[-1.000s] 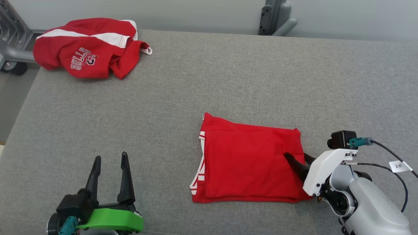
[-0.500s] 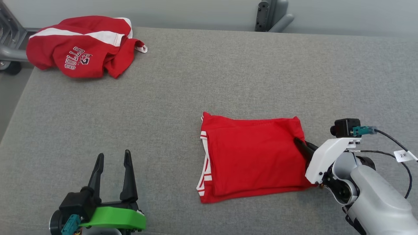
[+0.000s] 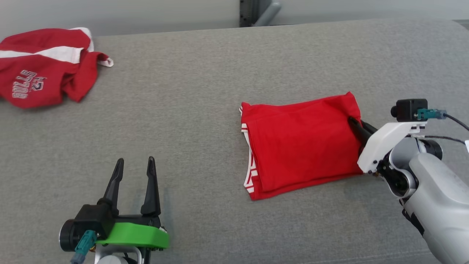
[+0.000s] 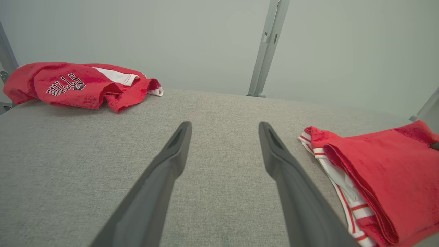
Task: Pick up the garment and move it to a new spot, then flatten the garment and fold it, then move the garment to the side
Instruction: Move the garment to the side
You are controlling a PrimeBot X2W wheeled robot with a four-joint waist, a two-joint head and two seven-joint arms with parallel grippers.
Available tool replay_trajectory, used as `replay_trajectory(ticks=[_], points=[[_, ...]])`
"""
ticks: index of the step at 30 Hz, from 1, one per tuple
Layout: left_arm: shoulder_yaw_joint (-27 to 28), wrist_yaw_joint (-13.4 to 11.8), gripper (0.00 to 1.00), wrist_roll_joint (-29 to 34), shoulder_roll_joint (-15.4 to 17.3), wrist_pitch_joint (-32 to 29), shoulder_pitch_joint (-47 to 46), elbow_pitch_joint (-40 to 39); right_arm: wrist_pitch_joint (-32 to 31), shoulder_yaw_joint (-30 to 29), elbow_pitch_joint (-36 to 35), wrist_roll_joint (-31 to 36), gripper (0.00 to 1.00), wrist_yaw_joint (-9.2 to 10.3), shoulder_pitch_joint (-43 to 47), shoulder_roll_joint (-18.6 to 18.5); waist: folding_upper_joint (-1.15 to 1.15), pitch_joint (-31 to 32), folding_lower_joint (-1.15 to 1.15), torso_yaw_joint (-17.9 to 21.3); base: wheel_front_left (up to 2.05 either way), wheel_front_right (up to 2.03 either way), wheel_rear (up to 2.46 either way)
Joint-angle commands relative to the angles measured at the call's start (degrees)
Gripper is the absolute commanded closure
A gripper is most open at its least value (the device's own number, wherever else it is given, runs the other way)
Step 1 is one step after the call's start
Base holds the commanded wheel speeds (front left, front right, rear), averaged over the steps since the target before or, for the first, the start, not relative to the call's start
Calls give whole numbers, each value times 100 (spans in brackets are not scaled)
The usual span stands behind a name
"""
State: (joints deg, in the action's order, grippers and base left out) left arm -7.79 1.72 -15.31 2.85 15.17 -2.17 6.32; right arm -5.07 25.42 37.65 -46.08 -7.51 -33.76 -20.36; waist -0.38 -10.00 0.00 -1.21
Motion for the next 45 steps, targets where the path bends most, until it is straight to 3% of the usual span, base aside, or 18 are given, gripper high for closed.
replay_trajectory(ticks=[1, 7, 11, 15, 27, 45], points=[[20, 30, 0, 46, 15, -3, -116, 1, 48, 13, 7, 39, 100, 4, -126, -28, 38, -307, 0, 639, 0, 0, 0], [12, 136, 0, 282, 185, -3, -490, 24, 188, 122, 31, 19, 100, 4, -701, 79, 38, -829, 0, 1717, 0, 0, 0], [-104, 182, 0, 374, 264, -36, -788, 53, 343, 159, 123, -54, 100, 4, -956, 145, 38, -1050, 0, 2097, 0, 0, 0], [-202, 215, 0, 440, 311, -78, -1008, 39, 470, 234, 235, -133, 100, 4, -1161, 169, 38, -1158, 0, 2232, 0, 0, 0], [-183, 120, 0, 478, 473, -158, -1105, -164, 817, 192, 794, -264, 100, 4, -1890, 46, 38, -1383, 0, 1887, 0, 0, 0], [-258, 30, 0, 664, 848, -716, -1080, -1403, 1450, -49, 2382, 335, 100, 4, -3537, -933, 38, -2262, 0, 1182, 0, 0, 0]])
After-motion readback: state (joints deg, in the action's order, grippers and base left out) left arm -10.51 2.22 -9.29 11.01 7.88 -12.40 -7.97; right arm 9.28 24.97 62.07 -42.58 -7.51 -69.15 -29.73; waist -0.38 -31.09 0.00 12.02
